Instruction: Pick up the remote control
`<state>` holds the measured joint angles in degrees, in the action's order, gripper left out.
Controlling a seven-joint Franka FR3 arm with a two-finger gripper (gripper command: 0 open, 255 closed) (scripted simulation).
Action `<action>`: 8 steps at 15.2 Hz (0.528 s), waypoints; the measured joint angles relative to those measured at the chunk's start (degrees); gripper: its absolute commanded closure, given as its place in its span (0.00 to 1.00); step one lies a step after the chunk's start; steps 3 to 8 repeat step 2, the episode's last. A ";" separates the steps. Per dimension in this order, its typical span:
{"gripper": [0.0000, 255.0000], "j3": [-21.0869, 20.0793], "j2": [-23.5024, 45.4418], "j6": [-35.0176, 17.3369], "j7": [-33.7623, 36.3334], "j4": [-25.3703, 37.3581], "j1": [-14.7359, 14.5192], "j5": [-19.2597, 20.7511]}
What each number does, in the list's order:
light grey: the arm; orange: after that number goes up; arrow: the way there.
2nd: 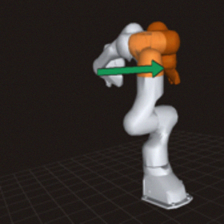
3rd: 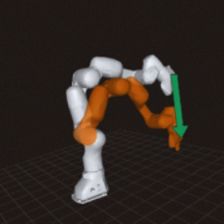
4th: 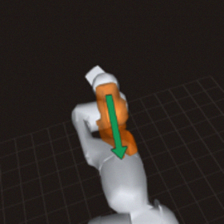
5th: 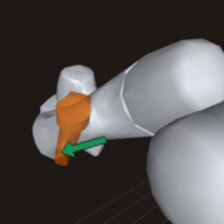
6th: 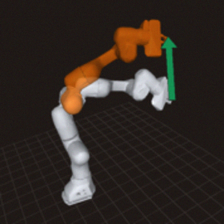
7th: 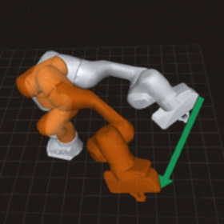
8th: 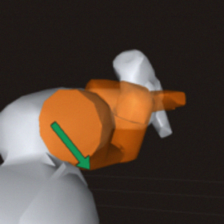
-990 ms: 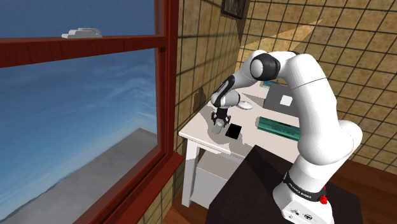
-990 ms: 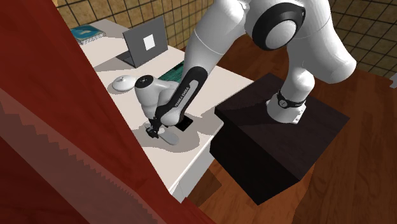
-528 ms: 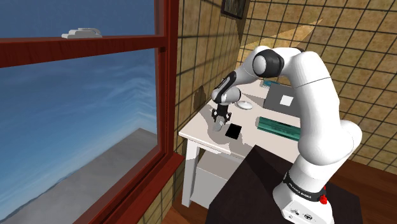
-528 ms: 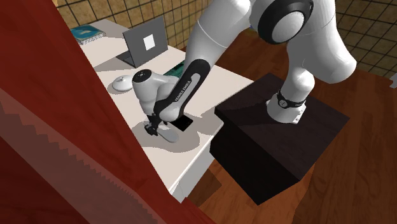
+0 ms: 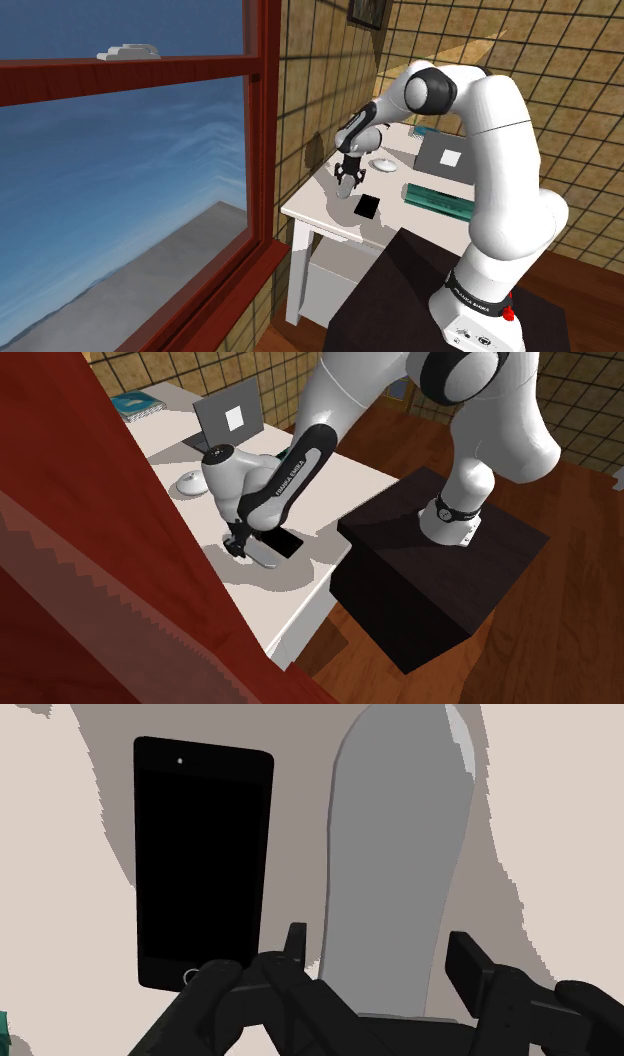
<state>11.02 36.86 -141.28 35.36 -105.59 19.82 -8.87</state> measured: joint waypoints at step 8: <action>1.00 0.19 -0.97 0.81 0.17 -0.15 -0.18 0.22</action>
